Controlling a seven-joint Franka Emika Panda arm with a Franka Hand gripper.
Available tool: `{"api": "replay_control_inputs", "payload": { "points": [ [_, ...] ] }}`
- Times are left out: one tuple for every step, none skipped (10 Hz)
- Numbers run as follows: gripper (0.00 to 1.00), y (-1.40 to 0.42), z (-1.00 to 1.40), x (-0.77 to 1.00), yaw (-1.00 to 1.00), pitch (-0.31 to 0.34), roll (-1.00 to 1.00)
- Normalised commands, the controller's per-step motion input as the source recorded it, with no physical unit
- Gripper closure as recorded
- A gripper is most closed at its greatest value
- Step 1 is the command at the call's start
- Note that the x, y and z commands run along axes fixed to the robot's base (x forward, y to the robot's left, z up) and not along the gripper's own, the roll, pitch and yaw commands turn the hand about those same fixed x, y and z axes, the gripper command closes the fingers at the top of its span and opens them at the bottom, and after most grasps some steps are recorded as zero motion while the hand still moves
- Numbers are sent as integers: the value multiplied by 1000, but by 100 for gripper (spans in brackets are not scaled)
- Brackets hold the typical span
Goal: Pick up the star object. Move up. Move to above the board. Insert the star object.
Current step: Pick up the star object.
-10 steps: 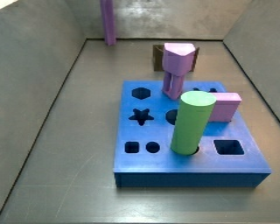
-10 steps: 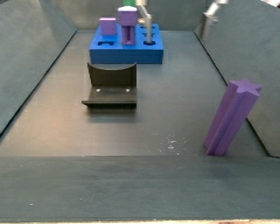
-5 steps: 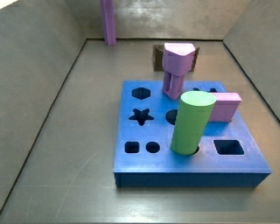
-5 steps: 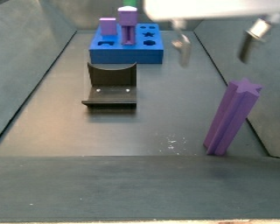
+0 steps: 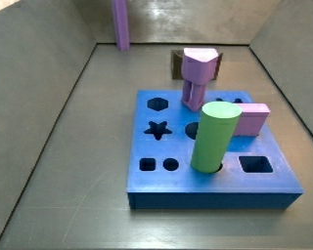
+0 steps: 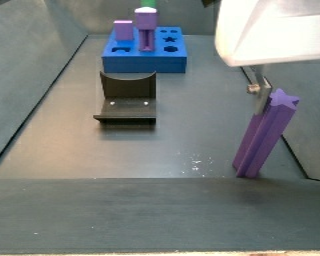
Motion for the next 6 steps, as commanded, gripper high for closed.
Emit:
{"api": "replay_control_inputs", "payload": {
  "points": [
    [0,60,-337,203,40,-123,-83],
    [0,0,-340,297,51,-133,-90],
    [0,0,-386,266,9,-154,-103],
    [0,-57,-351,240,0,-159,-101],
    [0,-46,-234,120,0,-174,-149],
    [0,0,-269,0,0,-166,-144]
  ]
}}
